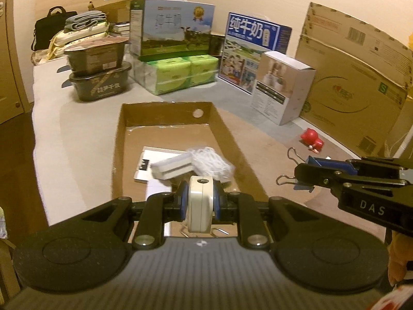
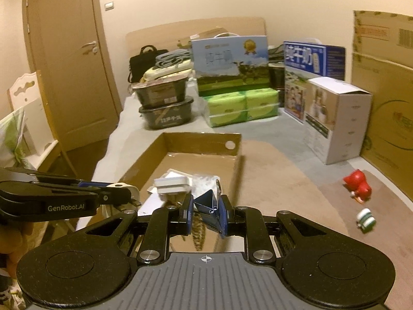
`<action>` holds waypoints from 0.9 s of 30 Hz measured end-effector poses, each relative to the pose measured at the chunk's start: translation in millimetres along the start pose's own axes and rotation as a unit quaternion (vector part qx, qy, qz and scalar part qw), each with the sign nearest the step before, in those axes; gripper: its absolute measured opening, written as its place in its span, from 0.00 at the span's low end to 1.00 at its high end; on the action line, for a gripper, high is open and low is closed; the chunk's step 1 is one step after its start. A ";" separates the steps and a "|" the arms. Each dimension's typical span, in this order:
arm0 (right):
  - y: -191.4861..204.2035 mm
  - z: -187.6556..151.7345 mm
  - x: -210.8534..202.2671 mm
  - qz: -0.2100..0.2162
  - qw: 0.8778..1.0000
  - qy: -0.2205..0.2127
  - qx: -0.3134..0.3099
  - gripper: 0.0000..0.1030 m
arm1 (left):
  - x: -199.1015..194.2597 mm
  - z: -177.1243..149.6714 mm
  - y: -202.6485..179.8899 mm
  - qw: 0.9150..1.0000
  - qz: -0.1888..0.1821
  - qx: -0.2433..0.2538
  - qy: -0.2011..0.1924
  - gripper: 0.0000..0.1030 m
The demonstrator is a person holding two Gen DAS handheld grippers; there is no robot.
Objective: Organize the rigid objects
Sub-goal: 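Carry the plug adapter and binder clip over the cardboard box with both tools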
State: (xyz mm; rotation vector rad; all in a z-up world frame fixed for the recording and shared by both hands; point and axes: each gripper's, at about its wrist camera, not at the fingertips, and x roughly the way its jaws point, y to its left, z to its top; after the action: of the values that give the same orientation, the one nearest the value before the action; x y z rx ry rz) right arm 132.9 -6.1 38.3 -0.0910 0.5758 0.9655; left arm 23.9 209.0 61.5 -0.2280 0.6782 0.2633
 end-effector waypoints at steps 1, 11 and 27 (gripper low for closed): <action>1.6 2.0 3.9 0.002 1.000 0.001 -0.002 0.20 | 0.8 1.6 3.7 1.000 0.002 -0.001 0.000 0.17; 9.8 24.5 48.7 0.012 1.000 0.011 -0.019 0.20 | 23.5 28.7 35.3 1.000 0.013 -0.005 -0.005 0.17; -5.1 63.9 138.1 0.019 0.999 0.026 -0.026 0.20 | 96.0 70.0 68.3 1.000 0.027 0.011 0.008 0.17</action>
State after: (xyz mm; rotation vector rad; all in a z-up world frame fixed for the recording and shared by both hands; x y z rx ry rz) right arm 223.6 115.1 22.3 -0.1525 0.6019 1.0180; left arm 115.4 309.6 44.4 -0.1905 0.7038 0.3054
